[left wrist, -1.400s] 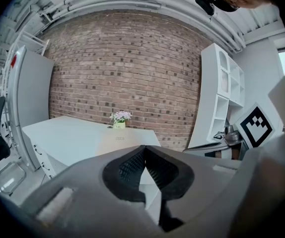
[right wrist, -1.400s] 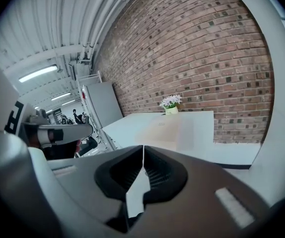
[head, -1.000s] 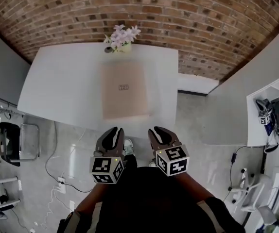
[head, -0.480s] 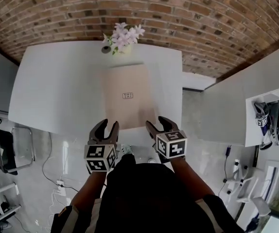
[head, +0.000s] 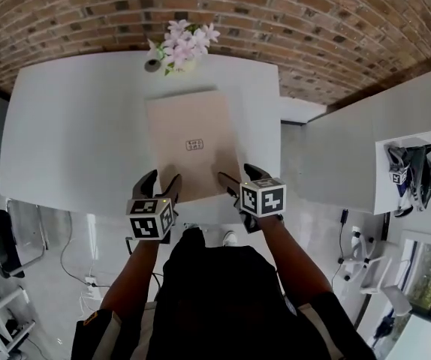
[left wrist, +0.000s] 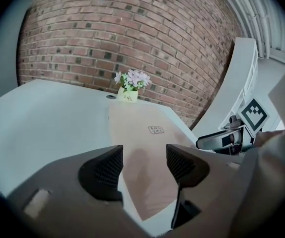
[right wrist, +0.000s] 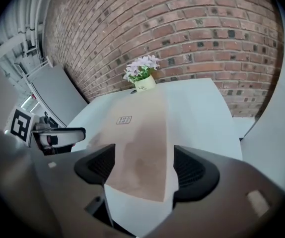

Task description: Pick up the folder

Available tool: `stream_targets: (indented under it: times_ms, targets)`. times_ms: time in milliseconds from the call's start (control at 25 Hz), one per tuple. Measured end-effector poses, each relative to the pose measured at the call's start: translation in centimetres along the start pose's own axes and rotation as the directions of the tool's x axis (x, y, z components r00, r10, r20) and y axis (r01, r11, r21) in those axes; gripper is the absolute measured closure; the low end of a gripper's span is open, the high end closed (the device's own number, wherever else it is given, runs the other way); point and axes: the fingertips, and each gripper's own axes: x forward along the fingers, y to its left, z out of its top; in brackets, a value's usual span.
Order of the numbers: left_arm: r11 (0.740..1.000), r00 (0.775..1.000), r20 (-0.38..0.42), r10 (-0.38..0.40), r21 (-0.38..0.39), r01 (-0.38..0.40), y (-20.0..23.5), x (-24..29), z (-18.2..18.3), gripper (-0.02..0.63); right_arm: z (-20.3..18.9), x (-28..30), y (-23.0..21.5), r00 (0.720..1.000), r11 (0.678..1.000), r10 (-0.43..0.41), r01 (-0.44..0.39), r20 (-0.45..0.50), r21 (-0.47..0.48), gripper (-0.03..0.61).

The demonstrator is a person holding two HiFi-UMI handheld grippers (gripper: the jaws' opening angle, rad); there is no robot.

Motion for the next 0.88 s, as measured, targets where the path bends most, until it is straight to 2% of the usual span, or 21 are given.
stream_targets:
  times_ms: [240,640,760,880]
  targets:
    - [0.999,0.997,-0.071,-0.037,-0.027,0.036,0.5,2.1,-1.3,0.256,1.3,2.3,-1.2,1.0,1.0,0.006,-0.005,-0.023,0.023,0.187]
    - [0.998,0.994,-0.113,0.016,-0.052,-0.022,1.6,3.9,-2.5,0.244,0.2,5.0,-0.6,0.987,0.993,0.119,-0.116,-0.11,0.035,0.178]
    - [0.997,0.992,-0.12,0.039,-0.063,-0.046,1.7,4.1,-2.7,0.244,-0.1,5.1,-0.7,0.988,0.994,0.105,-0.106,-0.11,0.0,0.211]
    - [0.995,0.993,-0.106,0.059,-0.077,-0.067,1.8,4.2,-2.5,0.245,0.1,5.1,-0.6,0.991,0.996,0.088,-0.091,-0.099,-0.02,0.216]
